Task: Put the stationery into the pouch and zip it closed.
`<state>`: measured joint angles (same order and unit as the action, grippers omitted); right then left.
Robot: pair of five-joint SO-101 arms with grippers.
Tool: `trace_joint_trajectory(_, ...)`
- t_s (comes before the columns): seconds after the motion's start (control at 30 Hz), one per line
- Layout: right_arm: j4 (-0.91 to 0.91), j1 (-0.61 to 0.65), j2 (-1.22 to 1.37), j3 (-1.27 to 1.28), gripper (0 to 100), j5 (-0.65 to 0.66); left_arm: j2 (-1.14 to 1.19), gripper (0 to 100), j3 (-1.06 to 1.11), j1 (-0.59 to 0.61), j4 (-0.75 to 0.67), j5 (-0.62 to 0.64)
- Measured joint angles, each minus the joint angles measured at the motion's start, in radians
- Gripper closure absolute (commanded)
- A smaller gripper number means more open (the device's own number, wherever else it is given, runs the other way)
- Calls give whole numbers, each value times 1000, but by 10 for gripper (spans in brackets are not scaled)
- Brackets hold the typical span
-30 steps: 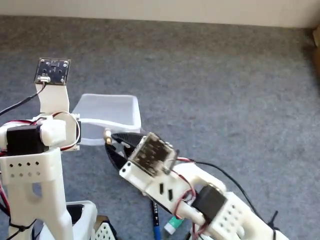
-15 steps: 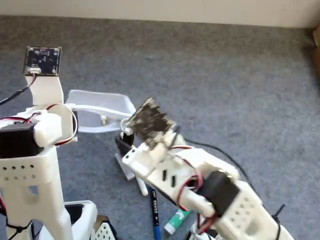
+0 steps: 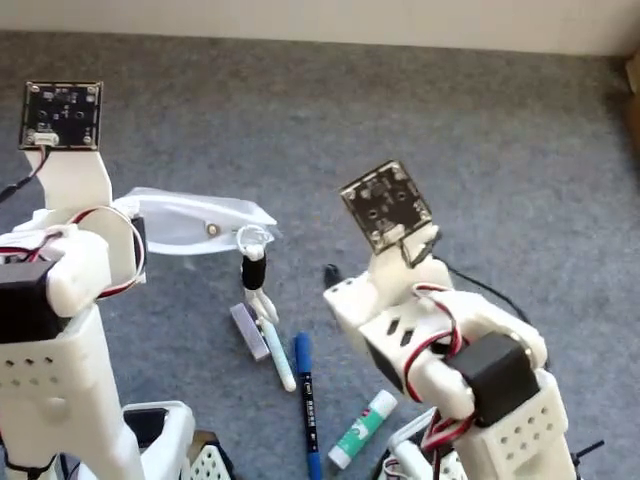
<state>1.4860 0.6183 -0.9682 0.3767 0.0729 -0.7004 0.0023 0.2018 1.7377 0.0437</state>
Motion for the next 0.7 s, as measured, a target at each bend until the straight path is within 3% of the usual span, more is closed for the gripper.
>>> trace_joint_trajectory(0.17,35,-92,0,130,789,-18,0,989,-15,-11,8,29)
trace_joint_trajectory(0.37,35,-166,2,293,789,-189,0,989,-12,-9,8,34)
trace_joint_trajectory(0.7,-81,-181,2,546,789,-209,2,989,41,40,8,34)
